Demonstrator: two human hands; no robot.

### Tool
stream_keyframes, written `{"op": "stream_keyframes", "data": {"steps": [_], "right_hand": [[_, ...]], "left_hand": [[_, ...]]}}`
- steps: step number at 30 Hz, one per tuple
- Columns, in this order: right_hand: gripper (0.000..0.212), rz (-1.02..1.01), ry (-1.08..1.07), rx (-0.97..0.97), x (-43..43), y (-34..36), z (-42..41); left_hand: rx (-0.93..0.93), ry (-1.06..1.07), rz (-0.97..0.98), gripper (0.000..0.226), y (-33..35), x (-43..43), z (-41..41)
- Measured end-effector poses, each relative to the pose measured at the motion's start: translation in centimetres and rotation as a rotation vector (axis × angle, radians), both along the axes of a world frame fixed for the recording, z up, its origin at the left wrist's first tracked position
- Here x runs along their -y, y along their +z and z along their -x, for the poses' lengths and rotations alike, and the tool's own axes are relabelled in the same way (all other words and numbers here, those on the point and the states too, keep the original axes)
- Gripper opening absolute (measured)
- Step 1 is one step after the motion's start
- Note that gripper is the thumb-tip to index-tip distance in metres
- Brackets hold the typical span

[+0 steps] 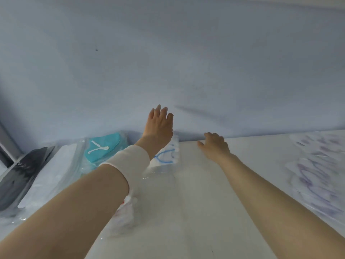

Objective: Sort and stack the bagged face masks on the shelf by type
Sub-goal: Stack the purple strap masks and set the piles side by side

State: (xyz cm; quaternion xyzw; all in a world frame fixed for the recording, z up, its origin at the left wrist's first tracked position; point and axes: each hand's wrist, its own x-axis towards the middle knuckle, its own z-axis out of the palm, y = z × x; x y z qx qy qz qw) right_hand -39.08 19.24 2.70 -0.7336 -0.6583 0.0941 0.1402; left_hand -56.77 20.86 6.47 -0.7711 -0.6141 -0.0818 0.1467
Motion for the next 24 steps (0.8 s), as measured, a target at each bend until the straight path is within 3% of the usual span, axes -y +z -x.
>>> {"op": "stream_keyframes", "data": {"steps": [4,10,18,24], "right_hand": [[0.056,-0.061,0.059,0.177,1.9,-0.6,-6.2],[0.062,-0.04,0.01,0.364,5.9,-1.8,-22.9],[0.062,0.025,-0.158,0.28,11.5,-2.9,-45.1],[0.064,0.066,-0.321,0.107,11.3,-2.7,-56.4]], "left_hand": [[-0.061,-0.112,0.078,0.055,-0.1,1.5,-8.2],[-0.035,-0.184,0.175,0.059,-1.9,4.0,-24.9],[-0.011,-0.342,0.297,0.058,-4.8,6.4,-45.5],[0.146,-0.381,0.36,0.053,-5.1,5.9,-56.1]]}}
